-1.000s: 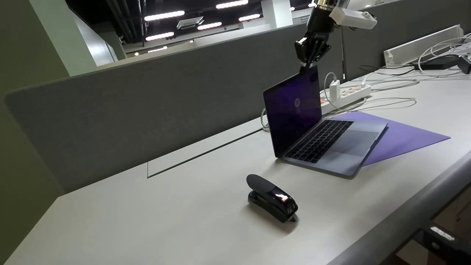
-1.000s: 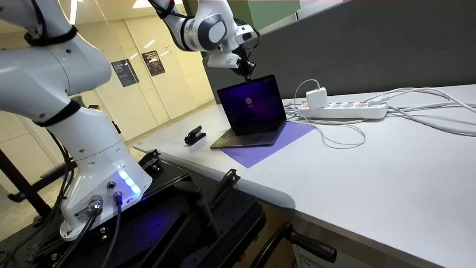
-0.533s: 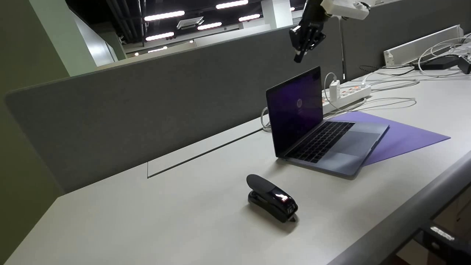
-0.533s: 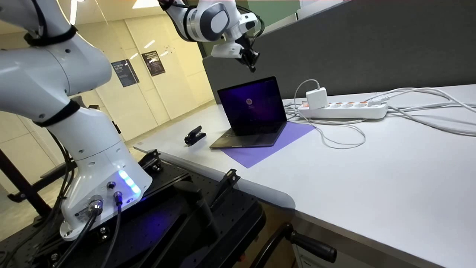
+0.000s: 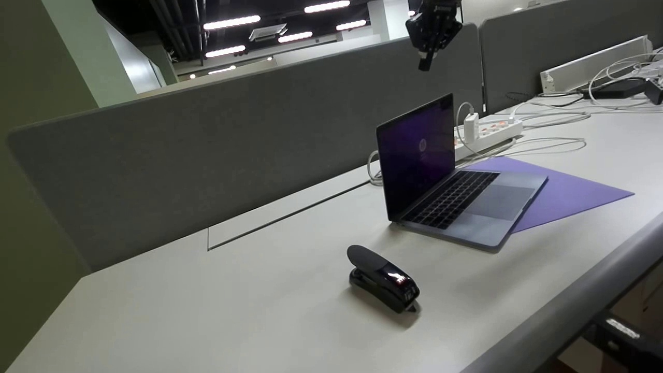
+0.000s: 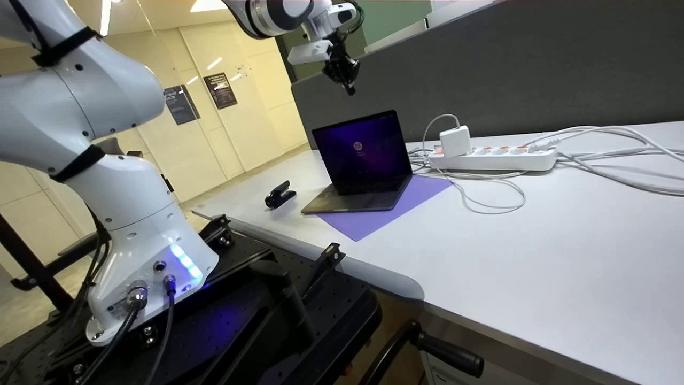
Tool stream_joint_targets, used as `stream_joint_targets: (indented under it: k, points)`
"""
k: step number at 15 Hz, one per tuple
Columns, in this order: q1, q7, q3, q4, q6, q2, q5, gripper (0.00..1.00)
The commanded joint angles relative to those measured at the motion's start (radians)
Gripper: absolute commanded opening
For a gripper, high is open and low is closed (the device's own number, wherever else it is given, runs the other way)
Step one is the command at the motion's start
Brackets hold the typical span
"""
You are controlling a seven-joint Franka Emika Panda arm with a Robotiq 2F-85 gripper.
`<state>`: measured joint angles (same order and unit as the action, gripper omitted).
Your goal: Open the laptop
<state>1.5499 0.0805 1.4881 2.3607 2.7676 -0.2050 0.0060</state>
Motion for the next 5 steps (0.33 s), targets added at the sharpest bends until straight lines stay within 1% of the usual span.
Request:
stream_joint_targets:
  k: [1, 2, 3, 4, 5]
  points:
    - [0.196, 0.005, 0.184, -0.012, -0.128, 0.043, 0.0, 0.25]
    - [0.248, -0.007, 0.228, -0.009, -0.154, 0.045, -0.022, 0.27]
    - [0.162, 0.001, 0.156, 0.0, -0.102, 0.034, -0.004, 0.08]
    - [0.203, 0.002, 0.191, 0.0, -0.123, 0.037, -0.007, 0.15]
    - [0.225, 0.003, 0.208, 0.0, -0.132, 0.038, -0.008, 0.21]
